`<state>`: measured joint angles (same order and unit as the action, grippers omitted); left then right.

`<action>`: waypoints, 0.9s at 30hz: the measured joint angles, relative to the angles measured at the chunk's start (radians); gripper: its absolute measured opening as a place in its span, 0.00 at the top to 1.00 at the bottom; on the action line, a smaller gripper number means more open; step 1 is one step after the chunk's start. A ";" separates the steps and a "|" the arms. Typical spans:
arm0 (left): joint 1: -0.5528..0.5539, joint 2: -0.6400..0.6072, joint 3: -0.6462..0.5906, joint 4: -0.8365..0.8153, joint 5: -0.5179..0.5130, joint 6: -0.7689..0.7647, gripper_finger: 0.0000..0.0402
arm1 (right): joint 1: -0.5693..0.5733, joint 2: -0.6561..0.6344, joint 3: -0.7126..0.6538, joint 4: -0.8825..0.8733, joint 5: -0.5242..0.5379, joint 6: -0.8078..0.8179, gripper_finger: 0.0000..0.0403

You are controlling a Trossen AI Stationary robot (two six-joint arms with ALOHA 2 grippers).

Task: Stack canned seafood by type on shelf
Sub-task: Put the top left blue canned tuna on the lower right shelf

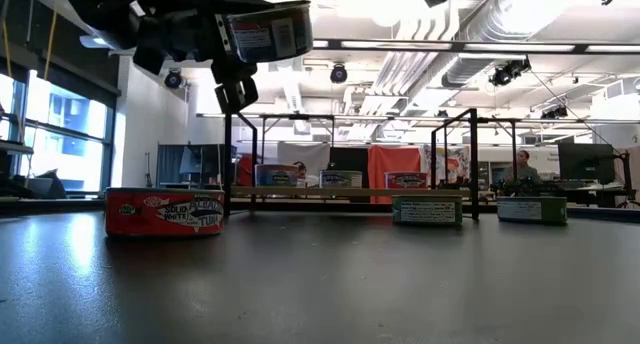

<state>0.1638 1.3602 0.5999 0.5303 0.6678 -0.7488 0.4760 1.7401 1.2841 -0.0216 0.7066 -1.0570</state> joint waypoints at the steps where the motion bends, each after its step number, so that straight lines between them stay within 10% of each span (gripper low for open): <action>1: 0.000 0.000 0.000 0.001 0.000 0.000 0.57 | -0.010 0.000 0.013 -0.056 0.000 0.000 0.40; 12: 0.000 0.000 0.000 0.020 -0.001 0.000 0.57 | -0.094 0.001 -0.119 0.117 0.071 -0.680 0.35; 27: -0.002 0.000 -0.001 0.007 0.032 -0.006 0.57 | -0.145 0.027 -0.129 0.255 -0.051 -0.786 0.48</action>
<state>0.1616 1.3602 0.5990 0.5372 0.7002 -0.7553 0.3314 1.7669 1.1547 0.2333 0.6552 -1.8429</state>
